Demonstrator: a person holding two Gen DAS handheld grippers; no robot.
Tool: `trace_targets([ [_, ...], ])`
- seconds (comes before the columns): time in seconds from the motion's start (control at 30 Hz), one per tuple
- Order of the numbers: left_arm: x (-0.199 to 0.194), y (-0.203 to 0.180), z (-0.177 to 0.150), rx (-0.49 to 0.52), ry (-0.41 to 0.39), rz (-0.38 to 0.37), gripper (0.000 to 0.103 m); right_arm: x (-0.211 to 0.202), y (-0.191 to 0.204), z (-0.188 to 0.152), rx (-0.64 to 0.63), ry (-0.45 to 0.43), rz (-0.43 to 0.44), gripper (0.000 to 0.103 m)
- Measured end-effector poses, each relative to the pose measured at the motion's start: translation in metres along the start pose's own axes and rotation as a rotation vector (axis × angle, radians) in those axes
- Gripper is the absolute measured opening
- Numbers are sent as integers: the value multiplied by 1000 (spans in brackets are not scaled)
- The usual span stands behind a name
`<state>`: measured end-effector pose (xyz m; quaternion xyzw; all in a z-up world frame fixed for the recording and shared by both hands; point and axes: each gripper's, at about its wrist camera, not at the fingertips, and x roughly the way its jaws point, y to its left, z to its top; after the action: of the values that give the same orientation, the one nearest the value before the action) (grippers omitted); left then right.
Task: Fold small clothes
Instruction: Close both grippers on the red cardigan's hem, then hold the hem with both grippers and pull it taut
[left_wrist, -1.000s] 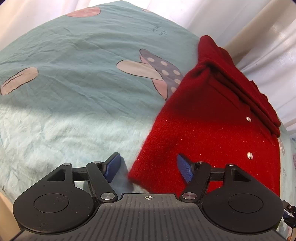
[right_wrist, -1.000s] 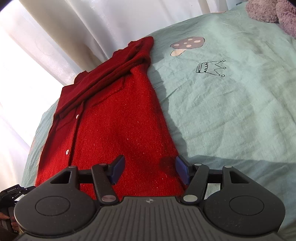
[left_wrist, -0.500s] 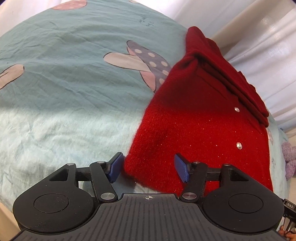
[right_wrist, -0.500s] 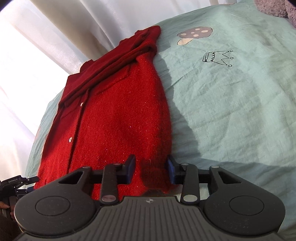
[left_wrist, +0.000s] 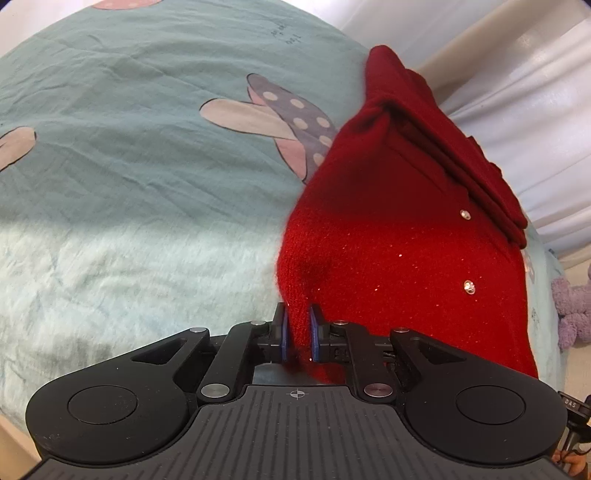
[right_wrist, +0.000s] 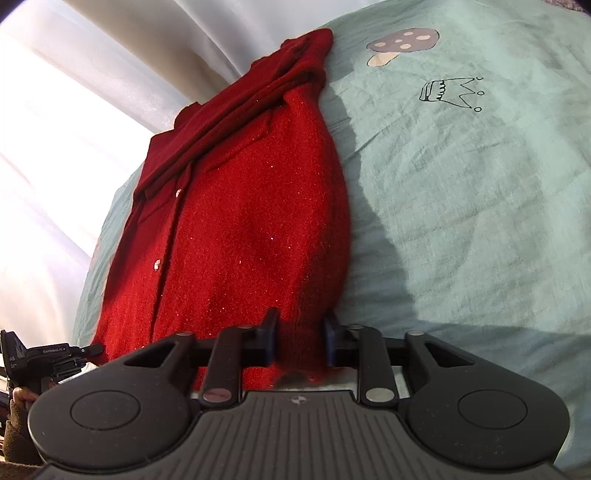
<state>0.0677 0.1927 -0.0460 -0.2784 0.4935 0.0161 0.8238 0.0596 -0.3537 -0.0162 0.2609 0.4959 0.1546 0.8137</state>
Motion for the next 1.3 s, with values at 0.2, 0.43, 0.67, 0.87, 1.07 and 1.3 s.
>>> trace_targets([
  [0.2,-27,-36,19,46,-100,-86,13,-10,9,18,52,-66,129,15],
  [0.43,-22,-80,83,84,-185,-144,13,-7,35,79,38,-186,231,14],
  [0.67,23,-95,155,3,-231,-41,13,32,31,161,70,-281,149,13],
  [0.87,85,-76,171,-81,-151,111,19,78,12,197,46,-265,-85,10],
  [1.07,68,-49,153,-36,-219,63,47,68,16,173,-192,-215,-61,41],
  [1.3,74,-62,134,212,-152,-28,71,60,24,148,-365,-166,-23,66],
])
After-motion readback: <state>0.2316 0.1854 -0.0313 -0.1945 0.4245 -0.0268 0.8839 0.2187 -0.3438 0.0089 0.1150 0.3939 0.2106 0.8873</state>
